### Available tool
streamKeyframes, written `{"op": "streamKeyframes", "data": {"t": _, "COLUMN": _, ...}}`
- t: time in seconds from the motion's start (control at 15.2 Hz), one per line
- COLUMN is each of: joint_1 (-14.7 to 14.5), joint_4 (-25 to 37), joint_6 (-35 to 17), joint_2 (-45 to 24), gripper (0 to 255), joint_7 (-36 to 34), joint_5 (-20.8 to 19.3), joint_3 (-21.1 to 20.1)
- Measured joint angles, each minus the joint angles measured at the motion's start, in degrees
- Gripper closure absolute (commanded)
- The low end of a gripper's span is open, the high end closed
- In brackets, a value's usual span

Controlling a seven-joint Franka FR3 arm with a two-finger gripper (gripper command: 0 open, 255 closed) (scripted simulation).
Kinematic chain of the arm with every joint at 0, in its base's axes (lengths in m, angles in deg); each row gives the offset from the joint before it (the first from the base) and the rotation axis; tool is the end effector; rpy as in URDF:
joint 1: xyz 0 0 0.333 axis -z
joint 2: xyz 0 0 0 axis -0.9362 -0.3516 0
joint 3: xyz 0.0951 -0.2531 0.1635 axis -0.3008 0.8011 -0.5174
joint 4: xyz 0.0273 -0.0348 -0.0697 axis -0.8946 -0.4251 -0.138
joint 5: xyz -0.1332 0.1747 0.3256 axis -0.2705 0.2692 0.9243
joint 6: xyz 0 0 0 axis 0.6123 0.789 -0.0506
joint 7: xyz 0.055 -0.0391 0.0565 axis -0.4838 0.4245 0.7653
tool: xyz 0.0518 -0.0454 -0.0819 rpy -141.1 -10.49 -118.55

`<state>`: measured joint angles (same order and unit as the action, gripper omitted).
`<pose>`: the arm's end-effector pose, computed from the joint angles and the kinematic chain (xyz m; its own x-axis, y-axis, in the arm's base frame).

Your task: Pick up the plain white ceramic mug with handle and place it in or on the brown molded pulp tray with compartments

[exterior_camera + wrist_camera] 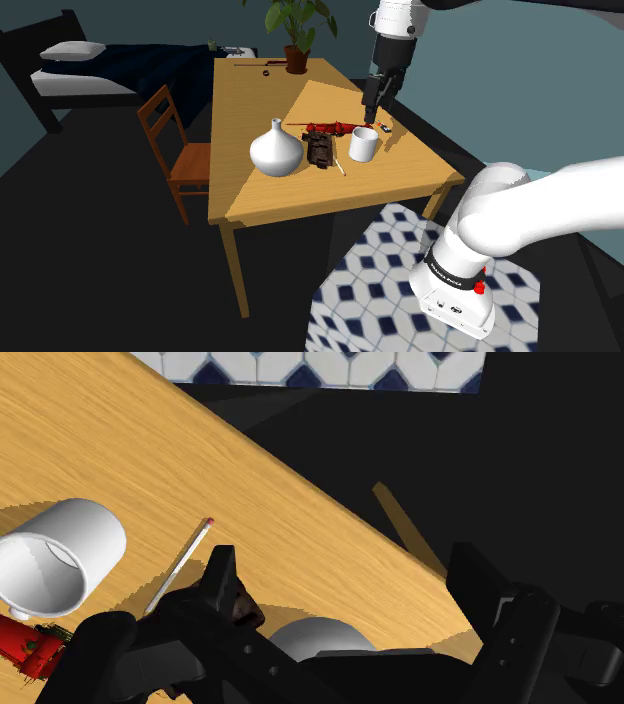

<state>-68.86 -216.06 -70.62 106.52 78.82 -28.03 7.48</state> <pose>0.2912 0.0109 0.5893 0.9997 0.0246 -0.0087 0.0247 -0.9997 0.0092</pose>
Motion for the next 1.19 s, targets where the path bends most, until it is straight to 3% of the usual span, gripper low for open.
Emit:
{"op": "streamKeyframes", "data": {"t": 0.33, "joint_1": 1.1, "joint_4": -3.0, "joint_6": -5.1, "joint_2": -1.4, "gripper": 0, "joint_7": 2.6, "joint_5": -1.9, "joint_3": 2.5}}
{"op": "streamKeyframes", "data": {"t": 1.19, "joint_1": 5.4, "joint_4": -8.8, "joint_6": -28.8, "joint_2": -15.8, "gripper": 0, "joint_7": 14.0, "joint_5": -8.2, "joint_3": 14.4}}
